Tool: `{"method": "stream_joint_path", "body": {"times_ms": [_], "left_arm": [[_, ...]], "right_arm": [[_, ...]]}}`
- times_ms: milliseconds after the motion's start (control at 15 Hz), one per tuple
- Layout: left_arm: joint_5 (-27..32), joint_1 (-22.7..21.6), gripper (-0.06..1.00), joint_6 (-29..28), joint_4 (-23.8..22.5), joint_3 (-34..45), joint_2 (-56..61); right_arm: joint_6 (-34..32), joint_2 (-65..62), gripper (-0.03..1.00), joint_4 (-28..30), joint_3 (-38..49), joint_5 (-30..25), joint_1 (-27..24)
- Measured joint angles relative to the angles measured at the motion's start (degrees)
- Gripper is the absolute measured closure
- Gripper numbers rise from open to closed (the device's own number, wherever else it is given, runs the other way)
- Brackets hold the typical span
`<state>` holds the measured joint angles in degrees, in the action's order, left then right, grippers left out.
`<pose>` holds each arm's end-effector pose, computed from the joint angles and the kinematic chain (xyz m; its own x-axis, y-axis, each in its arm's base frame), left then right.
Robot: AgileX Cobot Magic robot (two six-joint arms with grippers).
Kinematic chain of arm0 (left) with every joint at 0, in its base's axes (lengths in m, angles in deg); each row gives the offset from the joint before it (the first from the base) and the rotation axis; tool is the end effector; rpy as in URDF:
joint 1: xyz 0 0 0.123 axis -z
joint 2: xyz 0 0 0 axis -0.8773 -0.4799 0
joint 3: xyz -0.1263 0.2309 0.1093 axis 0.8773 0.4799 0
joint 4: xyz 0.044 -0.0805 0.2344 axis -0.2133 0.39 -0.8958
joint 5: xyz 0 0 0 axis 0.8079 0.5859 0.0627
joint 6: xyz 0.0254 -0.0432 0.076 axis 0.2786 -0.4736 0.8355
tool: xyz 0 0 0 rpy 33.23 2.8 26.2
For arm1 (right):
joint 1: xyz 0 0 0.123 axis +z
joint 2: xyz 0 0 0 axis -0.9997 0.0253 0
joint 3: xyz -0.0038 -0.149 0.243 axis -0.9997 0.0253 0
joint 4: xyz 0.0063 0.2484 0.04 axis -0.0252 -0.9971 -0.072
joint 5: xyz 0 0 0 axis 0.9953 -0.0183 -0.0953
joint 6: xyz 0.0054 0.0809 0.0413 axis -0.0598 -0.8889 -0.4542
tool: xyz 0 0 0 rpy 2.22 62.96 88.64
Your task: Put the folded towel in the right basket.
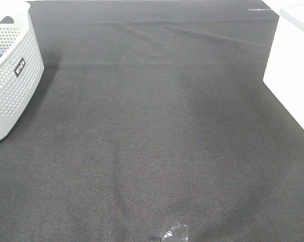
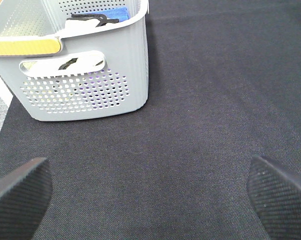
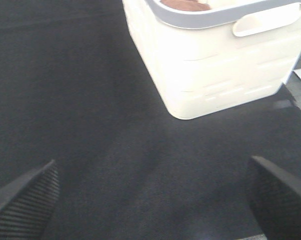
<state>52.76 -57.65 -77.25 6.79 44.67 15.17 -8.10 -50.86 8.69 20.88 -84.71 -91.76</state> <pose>-0.0052 0.0021 0.2790 -0.4302 0.0583 -0.9008 0.0595 0.9976 0.0362 -0.0070 -0.0040 0.2775 -0.4590 0.0531 -0.8868 0.1122 0.9937 0.0015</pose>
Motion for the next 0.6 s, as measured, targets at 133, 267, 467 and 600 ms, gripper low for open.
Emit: {"method": "stream_joint_path", "body": {"times_ms": [133, 267, 467, 600], "left_arm": [[0.0, 0.0, -0.05, 0.0, 0.0, 0.0, 0.0], [0.0, 0.0, -0.05, 0.0, 0.0, 0.0, 0.0], [0.0, 0.0, -0.05, 0.0, 0.0, 0.0, 0.0], [0.0, 0.0, -0.05, 0.0, 0.0, 0.0, 0.0]], "right_arm": [[0.0, 0.0, 0.0, 0.6, 0.0, 0.0, 1.5], [-0.1, 0.0, 0.0, 0.7, 0.0, 0.0, 1.7], [-0.1, 0.0, 0.0, 0.6, 0.0, 0.1, 1.7], [-0.1, 0.0, 0.0, 0.6, 0.0, 0.1, 1.7]]}}
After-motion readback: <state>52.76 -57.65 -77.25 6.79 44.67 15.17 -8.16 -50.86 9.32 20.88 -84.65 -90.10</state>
